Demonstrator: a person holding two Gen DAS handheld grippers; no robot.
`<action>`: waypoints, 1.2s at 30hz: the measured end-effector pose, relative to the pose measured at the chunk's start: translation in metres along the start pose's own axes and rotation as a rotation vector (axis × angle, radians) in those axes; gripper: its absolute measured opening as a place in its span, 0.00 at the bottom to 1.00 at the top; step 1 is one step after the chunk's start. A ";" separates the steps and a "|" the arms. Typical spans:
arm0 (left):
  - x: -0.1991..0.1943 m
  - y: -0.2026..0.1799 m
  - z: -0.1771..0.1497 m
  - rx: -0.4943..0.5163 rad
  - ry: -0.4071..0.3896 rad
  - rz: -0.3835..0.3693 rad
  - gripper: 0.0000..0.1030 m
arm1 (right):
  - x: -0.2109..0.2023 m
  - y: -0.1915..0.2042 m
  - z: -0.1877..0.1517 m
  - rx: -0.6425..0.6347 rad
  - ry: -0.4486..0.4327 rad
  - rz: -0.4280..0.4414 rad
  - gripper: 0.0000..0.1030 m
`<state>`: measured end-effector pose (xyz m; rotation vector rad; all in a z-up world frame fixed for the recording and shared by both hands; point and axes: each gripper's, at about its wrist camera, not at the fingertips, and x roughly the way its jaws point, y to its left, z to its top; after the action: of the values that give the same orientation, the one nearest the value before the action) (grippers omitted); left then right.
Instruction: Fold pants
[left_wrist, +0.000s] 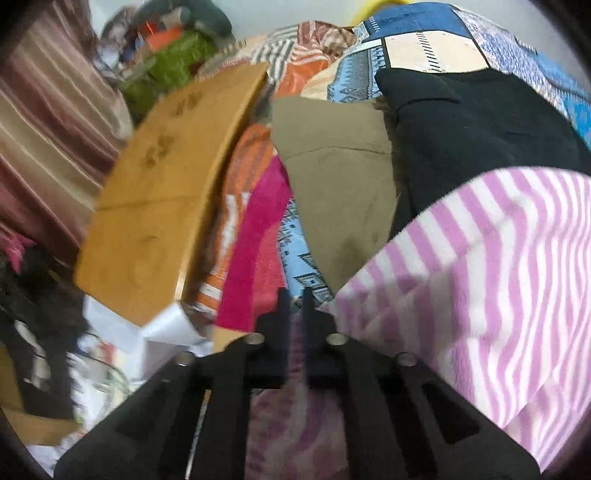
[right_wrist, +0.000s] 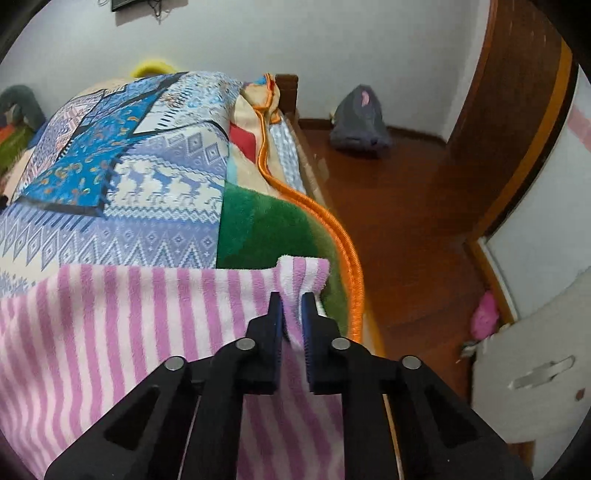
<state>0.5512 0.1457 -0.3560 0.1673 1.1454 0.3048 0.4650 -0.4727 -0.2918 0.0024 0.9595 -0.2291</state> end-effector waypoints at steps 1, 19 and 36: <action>-0.004 0.002 -0.001 -0.003 -0.011 -0.005 0.00 | -0.007 0.001 -0.001 -0.013 -0.015 -0.018 0.07; -0.029 0.052 -0.015 -0.121 0.005 -0.181 0.69 | -0.034 -0.041 -0.006 0.051 -0.062 -0.114 0.06; -0.077 0.003 -0.019 0.055 -0.200 0.134 0.13 | -0.047 -0.049 -0.014 0.055 -0.095 -0.124 0.06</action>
<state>0.5041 0.1234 -0.2965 0.3170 0.9471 0.3666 0.4175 -0.5103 -0.2568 -0.0174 0.8594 -0.3665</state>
